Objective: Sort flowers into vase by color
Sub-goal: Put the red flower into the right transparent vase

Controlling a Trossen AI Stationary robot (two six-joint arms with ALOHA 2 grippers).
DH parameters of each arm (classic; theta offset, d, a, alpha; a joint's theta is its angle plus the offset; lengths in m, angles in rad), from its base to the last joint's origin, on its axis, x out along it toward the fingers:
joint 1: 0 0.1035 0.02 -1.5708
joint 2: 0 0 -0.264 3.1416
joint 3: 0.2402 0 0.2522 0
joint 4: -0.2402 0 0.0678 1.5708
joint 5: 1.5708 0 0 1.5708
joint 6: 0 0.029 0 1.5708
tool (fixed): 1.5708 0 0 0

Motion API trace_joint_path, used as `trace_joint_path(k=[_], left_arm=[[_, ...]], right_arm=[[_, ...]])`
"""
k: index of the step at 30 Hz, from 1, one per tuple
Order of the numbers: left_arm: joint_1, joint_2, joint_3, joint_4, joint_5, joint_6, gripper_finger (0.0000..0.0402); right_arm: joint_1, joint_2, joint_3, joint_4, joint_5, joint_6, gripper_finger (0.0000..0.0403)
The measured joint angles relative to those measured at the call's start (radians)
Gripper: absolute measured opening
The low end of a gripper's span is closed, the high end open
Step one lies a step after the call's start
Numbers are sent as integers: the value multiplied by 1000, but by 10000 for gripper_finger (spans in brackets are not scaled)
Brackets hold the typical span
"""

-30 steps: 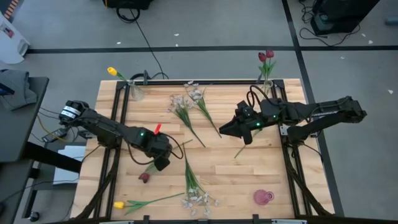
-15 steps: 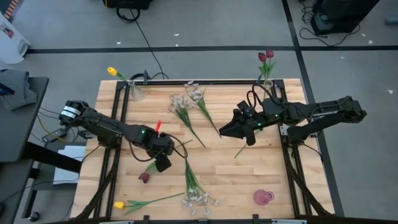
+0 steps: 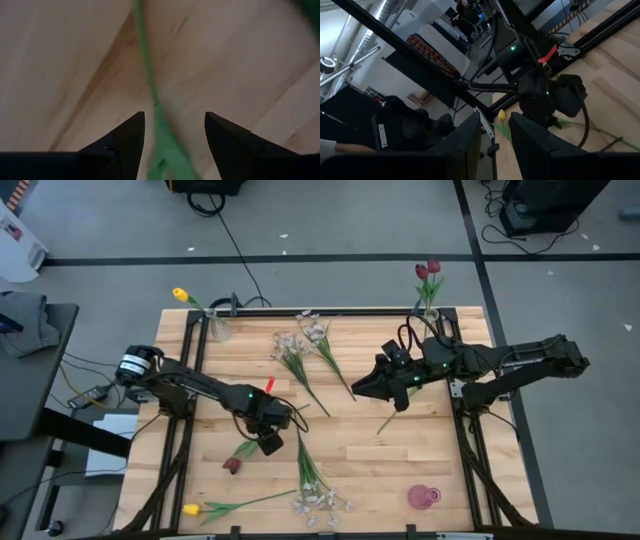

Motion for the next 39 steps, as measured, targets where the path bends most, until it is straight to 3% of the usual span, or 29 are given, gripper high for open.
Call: trace_joint_path(k=[5,16,31,39], left_arm=[[1,0,0,57,13,-24,211],[1,0,0,-54,-19,-60,211],[-43,24,0,-65,-34,-61,211],[-74,81,0,-65,11,-60,209]], right_arm=[[7,0,0,0,3,19,116],[57,0,0,-4,55,19,116],[57,0,0,-1,101,24,116],[57,0,0,-1,101,-2,116]])
